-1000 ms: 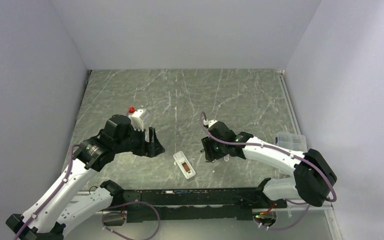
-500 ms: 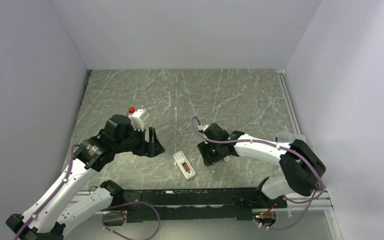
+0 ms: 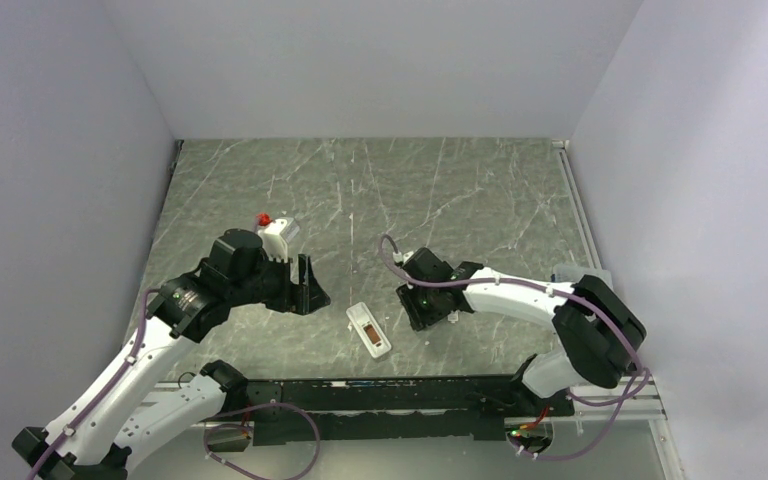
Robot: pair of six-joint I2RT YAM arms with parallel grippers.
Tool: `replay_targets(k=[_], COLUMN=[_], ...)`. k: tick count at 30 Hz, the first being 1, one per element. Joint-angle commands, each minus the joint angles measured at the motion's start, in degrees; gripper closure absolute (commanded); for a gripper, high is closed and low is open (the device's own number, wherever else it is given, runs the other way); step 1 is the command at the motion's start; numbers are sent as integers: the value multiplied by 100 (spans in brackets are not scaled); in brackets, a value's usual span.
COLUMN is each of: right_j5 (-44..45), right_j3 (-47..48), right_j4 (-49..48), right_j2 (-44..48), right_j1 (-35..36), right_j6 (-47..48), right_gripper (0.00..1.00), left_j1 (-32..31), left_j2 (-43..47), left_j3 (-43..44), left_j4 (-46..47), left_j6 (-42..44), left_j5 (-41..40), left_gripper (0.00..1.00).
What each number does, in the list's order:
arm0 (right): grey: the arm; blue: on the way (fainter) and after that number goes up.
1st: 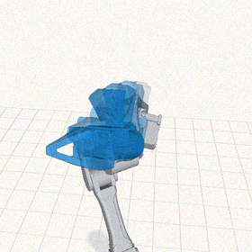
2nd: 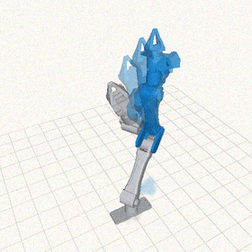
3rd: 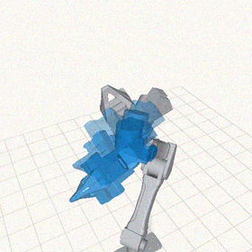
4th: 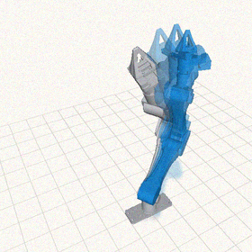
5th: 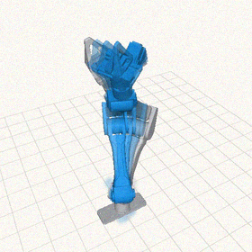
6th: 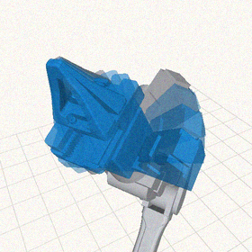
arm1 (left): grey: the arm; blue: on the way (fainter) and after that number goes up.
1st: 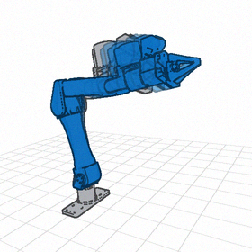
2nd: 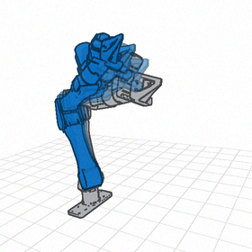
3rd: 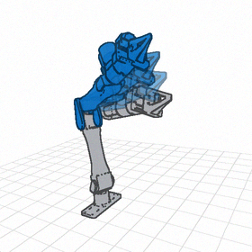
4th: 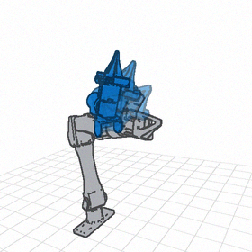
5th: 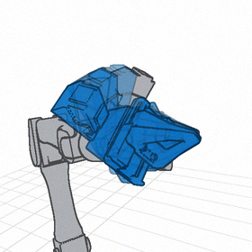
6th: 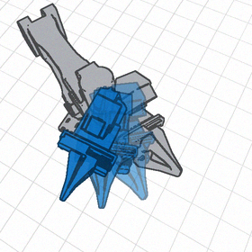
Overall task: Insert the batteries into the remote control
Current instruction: Pick up the battery from the center of the board.
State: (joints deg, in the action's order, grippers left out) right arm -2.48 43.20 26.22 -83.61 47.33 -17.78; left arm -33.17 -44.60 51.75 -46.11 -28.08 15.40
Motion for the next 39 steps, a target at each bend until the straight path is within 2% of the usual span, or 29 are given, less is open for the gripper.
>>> replay_targets(k=[1,8,15,20,28,36,39], right_j5=[309,558,761,836,871,872,881], right_j3=[224,171,172,130,58,4,-4], right_j4=[132,161,223,270,313,305,284], right_j2=[-79,-186,-159,-104,-26,31,39], right_j1=[254,520,693,788,938,979,989], right_j6=[-210,-413,-582,-725,-862,-927,-942], right_gripper=[58,61,73,74,69,75,81], left_j1=[30,30,30,30,30,30,30], left_j2=[-14,-18,-7,4,2,4,8], left_j3=[-34,-36,-33,-33,-46,-48,-44], left_j4=[224,223,222,225,234,238,240], left_j6=[98,100,100,100,92,89,86], left_j5=[104,112,113,119,126,130,129], left_gripper=[21,21,21,21,21,21,21])
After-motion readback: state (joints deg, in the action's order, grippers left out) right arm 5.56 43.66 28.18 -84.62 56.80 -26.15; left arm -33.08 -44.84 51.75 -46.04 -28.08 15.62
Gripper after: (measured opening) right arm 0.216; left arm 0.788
